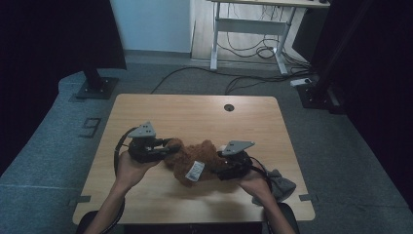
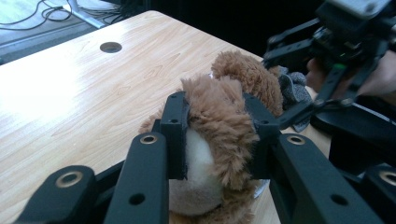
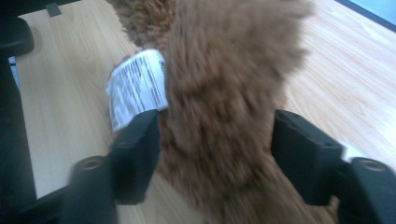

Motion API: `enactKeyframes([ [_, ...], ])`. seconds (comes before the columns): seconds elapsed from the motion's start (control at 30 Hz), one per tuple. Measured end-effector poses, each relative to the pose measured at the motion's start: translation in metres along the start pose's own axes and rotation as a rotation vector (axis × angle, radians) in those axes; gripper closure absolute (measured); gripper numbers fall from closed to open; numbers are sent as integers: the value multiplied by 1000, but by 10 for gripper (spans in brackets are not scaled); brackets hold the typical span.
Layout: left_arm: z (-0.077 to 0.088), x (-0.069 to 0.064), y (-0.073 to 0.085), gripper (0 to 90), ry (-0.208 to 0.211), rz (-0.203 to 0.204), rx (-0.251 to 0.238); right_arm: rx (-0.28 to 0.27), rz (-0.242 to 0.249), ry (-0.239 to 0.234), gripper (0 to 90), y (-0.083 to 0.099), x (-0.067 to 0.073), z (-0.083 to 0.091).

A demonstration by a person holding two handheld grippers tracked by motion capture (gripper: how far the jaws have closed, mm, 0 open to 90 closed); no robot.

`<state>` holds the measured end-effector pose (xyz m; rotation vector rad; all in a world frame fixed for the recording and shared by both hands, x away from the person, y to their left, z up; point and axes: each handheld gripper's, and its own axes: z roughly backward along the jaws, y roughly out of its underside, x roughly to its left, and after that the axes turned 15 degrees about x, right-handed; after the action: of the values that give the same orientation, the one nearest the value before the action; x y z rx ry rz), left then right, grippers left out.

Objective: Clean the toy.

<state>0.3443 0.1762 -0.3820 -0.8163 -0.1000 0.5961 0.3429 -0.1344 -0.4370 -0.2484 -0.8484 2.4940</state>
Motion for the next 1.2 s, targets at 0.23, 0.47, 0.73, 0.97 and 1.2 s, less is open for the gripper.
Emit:
enactKeyframes([
  [0.23,5,3,0,655,-13,-4,-23,-25,-17,18,746,-12,3,-4],
  [0.47,10,7,5,530,-62,-24,-43,-94,-85,6,781,-23,-4,12],
  [0.73,23,-3,24,363,-173,-58,-52,-84,-147,-5,785,-29,-14,9],
  [0.97,23,-30,43,340,-158,-125,-54,-74,-180,-10,785,-28,-17,7],
  [1.2,8,-52,54,330,-77,-148,-65,-65,-193,-10,783,-27,-19,6],
])
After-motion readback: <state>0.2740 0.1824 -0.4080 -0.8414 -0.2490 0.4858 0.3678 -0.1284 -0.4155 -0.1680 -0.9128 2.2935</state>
